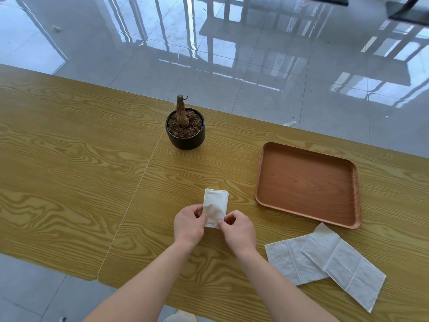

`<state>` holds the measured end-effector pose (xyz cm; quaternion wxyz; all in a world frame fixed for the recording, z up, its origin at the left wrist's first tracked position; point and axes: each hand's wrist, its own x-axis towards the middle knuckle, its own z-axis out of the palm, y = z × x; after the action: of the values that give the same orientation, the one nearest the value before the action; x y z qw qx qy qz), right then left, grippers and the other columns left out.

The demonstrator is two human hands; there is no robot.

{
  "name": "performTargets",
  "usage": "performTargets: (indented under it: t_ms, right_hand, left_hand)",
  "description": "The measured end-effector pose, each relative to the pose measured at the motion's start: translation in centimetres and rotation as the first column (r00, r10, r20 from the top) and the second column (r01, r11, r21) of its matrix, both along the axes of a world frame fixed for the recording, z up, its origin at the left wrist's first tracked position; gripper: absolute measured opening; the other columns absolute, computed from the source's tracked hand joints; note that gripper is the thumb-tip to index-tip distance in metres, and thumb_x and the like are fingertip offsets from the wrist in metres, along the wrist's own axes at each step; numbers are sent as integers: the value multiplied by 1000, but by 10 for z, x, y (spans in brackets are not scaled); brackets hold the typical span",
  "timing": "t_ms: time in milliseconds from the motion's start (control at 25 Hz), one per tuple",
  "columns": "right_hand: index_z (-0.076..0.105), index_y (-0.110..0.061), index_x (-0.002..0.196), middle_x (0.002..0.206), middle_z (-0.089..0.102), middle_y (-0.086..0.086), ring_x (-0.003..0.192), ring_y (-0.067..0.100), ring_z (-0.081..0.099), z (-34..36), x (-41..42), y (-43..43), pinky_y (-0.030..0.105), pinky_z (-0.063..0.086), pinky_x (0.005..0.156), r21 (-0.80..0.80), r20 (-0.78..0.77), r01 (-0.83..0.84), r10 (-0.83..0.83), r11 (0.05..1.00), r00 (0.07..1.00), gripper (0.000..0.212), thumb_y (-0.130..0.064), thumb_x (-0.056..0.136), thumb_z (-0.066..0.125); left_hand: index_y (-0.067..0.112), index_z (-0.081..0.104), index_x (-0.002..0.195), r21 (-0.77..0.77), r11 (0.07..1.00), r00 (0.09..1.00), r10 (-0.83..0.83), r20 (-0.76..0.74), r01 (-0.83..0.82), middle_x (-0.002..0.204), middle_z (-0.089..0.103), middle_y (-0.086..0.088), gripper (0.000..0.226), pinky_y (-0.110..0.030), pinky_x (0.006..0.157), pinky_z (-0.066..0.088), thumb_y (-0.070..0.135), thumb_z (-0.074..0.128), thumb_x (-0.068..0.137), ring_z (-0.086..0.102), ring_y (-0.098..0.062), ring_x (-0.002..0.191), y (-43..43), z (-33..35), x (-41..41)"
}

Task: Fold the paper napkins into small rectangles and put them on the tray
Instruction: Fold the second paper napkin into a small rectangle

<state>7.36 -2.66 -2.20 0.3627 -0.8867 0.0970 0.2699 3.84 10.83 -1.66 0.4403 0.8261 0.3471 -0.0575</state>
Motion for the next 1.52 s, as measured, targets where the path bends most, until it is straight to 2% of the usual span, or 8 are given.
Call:
performTargets:
  t_ms: [160,360,440,640,840,1280,1400,1520]
  right_hand:
    - [62,-26,77,76,66,-11,73,7,60,1,2,-1,30,47,62,-21,-1,2,-2,1000,1000,18,-40,84,72]
    - [62,-28,76,75,66,-13,73,6,61,3,0,-2,29,45,61,-50,-2,-24,24,998,1000,18,-42,83,70]
    - [62,-27,76,75,67,-12,73,5,61,3,0,-2,28,44,60,-56,-4,-40,40,998,999,17,-42,83,69]
    - [64,-27,76,74,68,-11,73,7,62,5,4,-4,30,48,64,-29,-13,8,-8,1000,1000,19,-44,84,69]
    - [68,-28,80,78,69,-12,76,9,63,5,4,-3,30,46,61,-105,30,-45,49,993,998,19,-44,89,64]
    - [66,-29,78,77,69,-11,77,12,64,5,9,-1,29,46,61,-142,54,-89,98,986,994,16,-41,88,66]
    - [65,-29,79,79,69,-11,78,13,64,6,11,0,30,46,61,-129,48,-93,99,987,994,15,-41,88,67]
    - [65,-28,83,80,70,-11,79,9,64,10,10,-5,29,49,64,-40,41,-68,70,997,997,13,-40,88,67]
  left_hand:
    - [25,76,97,7,1000,1000,-12,18,12,61,62,9,13,-18,57,41,21,69,87,57,-7,60,1,-1,0]
    - [21,71,116,23,999,999,-42,16,42,81,68,3,26,-36,82,51,21,67,90,62,-17,83,-2,-4,-1]
    - [20,70,119,25,999,999,-40,13,40,84,68,2,29,-37,85,52,20,67,90,62,-17,85,-2,-4,0]
    - [20,71,115,62,998,1000,-11,9,10,88,64,2,28,-27,78,44,22,68,88,58,-12,84,0,-4,-3]
    - [18,75,108,73,997,1000,-11,1,11,77,68,7,21,-37,80,52,23,67,88,62,-14,82,1,-1,-6]
    - [20,72,109,107,994,999,-22,-50,27,80,67,3,25,-33,77,53,16,69,84,62,-14,79,0,-4,-5]
    - [18,70,109,116,993,998,-16,-59,23,82,66,2,27,-29,73,48,13,69,83,61,-14,79,-1,-4,-4]
    - [19,65,112,127,992,999,-1,-43,6,85,61,2,33,-24,66,40,13,69,81,56,-12,78,-2,-1,-5]
